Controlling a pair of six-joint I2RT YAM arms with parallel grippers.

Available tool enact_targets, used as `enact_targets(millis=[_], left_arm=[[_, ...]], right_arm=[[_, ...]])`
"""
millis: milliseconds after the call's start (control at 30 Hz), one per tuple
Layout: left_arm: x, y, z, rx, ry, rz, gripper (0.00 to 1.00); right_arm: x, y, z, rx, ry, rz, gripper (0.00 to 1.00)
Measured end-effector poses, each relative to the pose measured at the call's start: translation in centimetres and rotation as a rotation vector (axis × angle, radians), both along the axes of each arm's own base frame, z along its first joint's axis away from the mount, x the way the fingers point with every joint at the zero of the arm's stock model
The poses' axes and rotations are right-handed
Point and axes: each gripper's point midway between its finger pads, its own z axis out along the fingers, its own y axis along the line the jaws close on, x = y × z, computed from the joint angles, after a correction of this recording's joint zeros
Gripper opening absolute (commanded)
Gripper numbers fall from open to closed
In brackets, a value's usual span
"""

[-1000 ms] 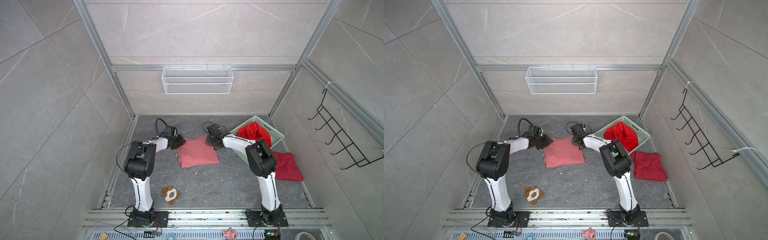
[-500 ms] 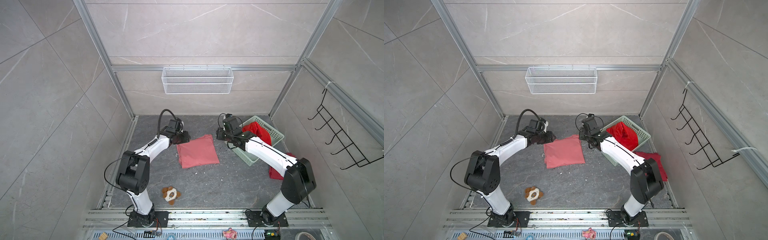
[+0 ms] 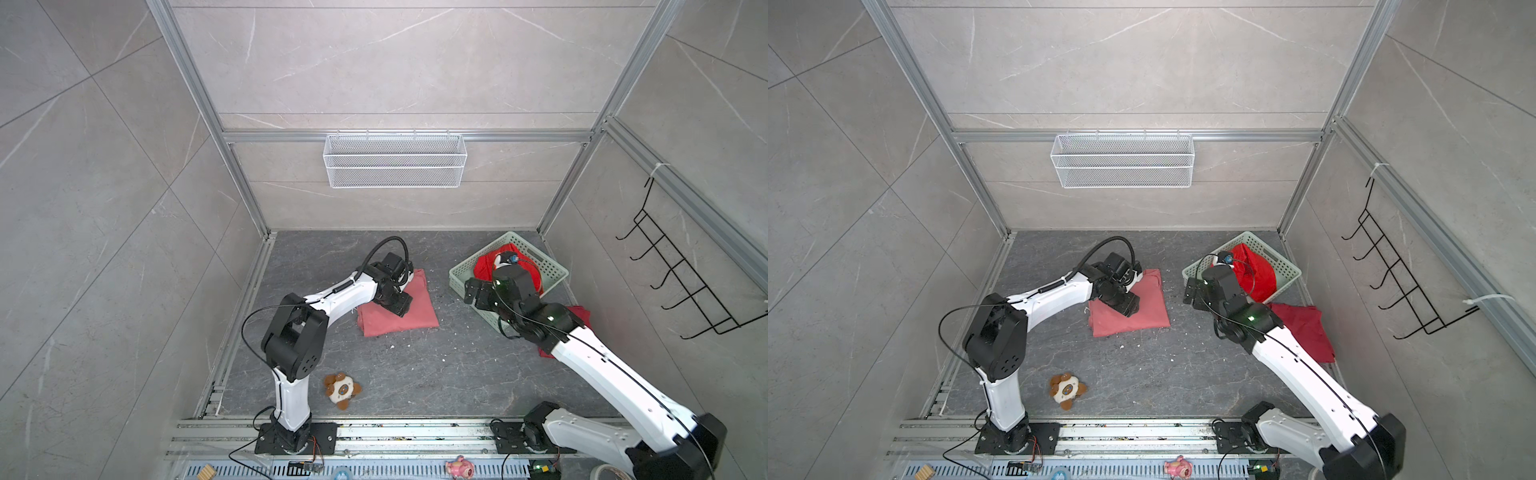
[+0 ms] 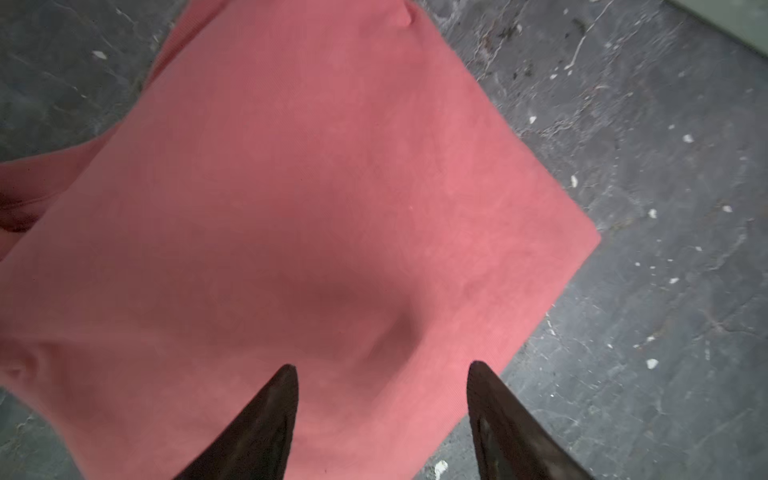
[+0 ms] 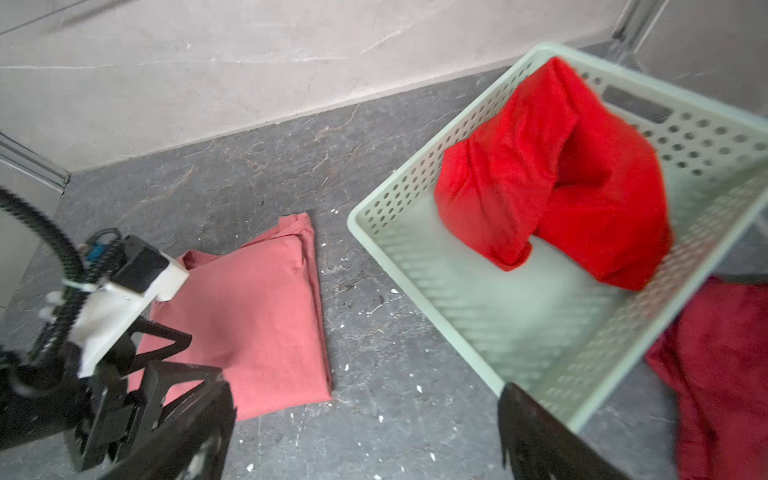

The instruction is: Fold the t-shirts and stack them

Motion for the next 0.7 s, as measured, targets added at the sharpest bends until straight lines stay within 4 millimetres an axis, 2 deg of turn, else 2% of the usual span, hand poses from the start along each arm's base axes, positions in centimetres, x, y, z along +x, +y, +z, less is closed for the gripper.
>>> enact_targets(millis=[133, 333, 533, 700], left_arm=[[-0.3, -1.1, -2.1, 0.078, -0.007, -0.057, 0.68], [0.0, -0.6, -4.1, 0.175, -0.025, -0.052, 0.68], [1.5, 0.3, -4.4, 0.216, -0.055, 0.049, 0.68], [3.2, 1.3, -4.7, 0.171, -0.041, 0.209, 0.68]], right_arm=[[-2.1, -2.5, 0.8, -0.011, -0.026, -0.069, 1.0], [-4.0, -4.7, 0.3, -0.042, -0.009, -0.138, 1.0], [-4.4, -5.4, 0.0, -0.055, 0.0, -0.167, 1.0], [-4.4, -5.5, -0.1, -0.058, 0.003, -0.172, 1.0]])
